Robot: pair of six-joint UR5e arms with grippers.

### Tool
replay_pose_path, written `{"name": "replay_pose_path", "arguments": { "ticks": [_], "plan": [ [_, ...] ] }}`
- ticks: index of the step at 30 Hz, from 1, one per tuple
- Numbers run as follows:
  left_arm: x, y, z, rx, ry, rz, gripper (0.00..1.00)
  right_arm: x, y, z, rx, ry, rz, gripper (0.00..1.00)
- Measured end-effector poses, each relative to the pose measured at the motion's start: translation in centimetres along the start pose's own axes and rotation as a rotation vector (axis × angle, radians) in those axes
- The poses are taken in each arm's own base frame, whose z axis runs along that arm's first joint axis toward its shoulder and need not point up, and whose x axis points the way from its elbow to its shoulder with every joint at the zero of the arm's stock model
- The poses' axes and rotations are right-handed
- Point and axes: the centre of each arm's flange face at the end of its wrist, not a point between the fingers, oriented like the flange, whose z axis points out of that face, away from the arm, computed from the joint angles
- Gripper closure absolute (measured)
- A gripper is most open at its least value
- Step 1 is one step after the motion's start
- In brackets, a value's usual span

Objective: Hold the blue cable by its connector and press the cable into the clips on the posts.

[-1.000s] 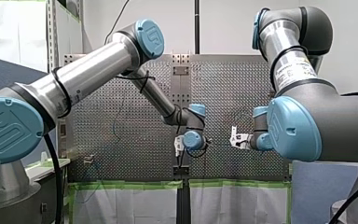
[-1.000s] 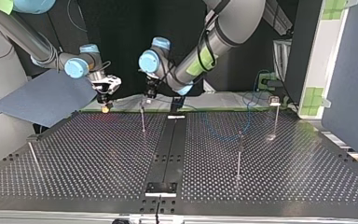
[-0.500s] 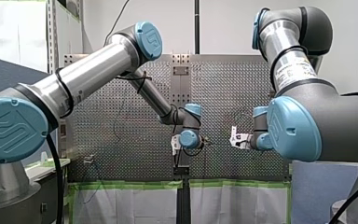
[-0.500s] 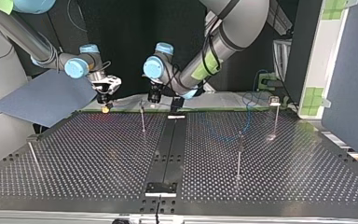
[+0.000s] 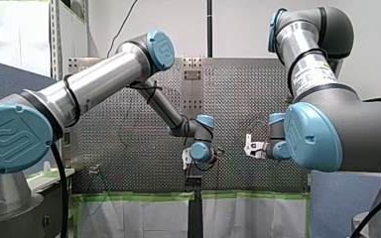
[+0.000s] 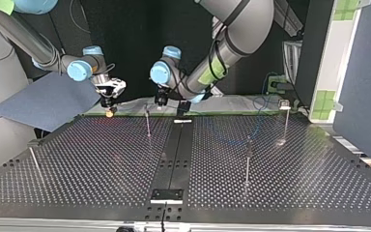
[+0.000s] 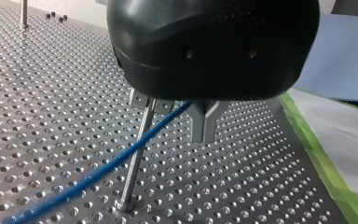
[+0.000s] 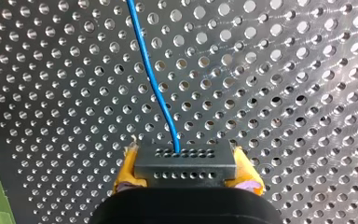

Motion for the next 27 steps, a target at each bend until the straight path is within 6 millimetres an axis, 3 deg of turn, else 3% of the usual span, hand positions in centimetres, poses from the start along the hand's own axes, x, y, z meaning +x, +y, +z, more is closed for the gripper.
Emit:
{"name": "replay_pose_path", "arguments": {
  "ticks": [13, 27],
  "plan": [
    [-3.8, -0.9, 2.3, 0.017, -0.041, -0.017, 1.00, 0.5, 0.2, 0.4, -0.001, 0.012, 0.000, 1.00],
    [-4.9, 1.4, 3.8, -0.008, -0.042, -0.025, 1.00, 1.7, 0.5, 1.5, 0.000, 0.044, -0.002, 1.00]
  ]
}}
